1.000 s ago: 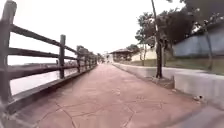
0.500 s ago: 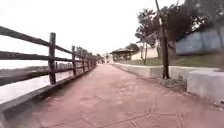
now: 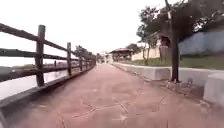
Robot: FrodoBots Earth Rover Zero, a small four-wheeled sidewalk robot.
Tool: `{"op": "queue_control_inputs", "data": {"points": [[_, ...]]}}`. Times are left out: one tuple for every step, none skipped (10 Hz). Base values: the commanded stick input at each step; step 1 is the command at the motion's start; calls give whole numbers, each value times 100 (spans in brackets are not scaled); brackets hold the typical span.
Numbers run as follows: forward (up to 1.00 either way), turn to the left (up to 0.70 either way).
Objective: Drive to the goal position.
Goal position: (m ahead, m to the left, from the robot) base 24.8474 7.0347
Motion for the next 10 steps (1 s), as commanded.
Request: {"op": "queue_control_inputs", "data": {"points": [[100, 0], [100, 0], [100, 0], [100, 0], [100, 0], [100, 0], [100, 0], [100, 0], [100, 0], [100, 14]]}}
